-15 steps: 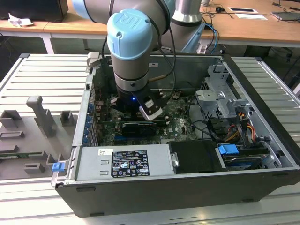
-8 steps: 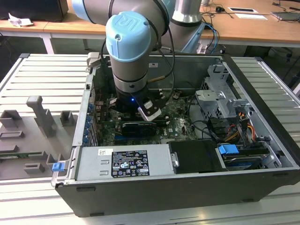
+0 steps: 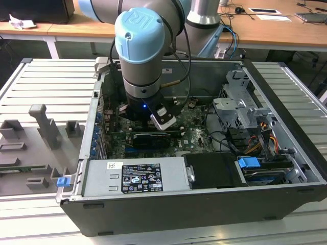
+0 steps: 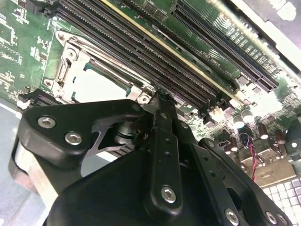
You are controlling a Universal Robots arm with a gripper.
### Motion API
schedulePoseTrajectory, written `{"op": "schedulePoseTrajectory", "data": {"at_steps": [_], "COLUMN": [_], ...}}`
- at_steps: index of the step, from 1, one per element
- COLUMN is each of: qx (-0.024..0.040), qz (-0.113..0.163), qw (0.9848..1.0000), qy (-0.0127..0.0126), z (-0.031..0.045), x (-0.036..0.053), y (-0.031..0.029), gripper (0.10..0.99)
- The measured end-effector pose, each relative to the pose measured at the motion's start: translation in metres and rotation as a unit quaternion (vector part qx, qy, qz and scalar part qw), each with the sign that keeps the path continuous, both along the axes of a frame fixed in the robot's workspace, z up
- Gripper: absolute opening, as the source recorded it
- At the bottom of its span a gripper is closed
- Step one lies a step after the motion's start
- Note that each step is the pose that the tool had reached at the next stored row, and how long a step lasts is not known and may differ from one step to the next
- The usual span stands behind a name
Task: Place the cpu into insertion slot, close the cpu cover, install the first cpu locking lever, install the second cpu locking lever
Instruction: 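Install the second cpu locking lever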
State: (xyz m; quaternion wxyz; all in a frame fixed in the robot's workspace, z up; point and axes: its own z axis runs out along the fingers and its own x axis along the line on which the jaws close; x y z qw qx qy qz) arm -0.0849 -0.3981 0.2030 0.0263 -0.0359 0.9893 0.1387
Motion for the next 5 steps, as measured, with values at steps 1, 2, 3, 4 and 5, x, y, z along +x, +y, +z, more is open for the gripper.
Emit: {"op": "schedulePoseTrajectory", "data": {"at_steps": [1,2,3,4,5], "qx": [0.0001,0.0001,0.0001,0.0002,0.0002], "qz": [0.0,0.0,0.0,0.0,0.0], "qw": [1.0,1.0,1.0,1.0,1.0], "qy": [0.0,0.0,0.0,-0.0001,-0.0002], "z": [0.0005,0.0009,0.0016,0.0037,0.0037], "x": [0.0,0.0,0.0,0.0001,0.0001], "y": [0.0,0.0001,0.0001,0.0001,0.0001], "gripper": [0.106,0.106,0.106,0.106,0.106]}}
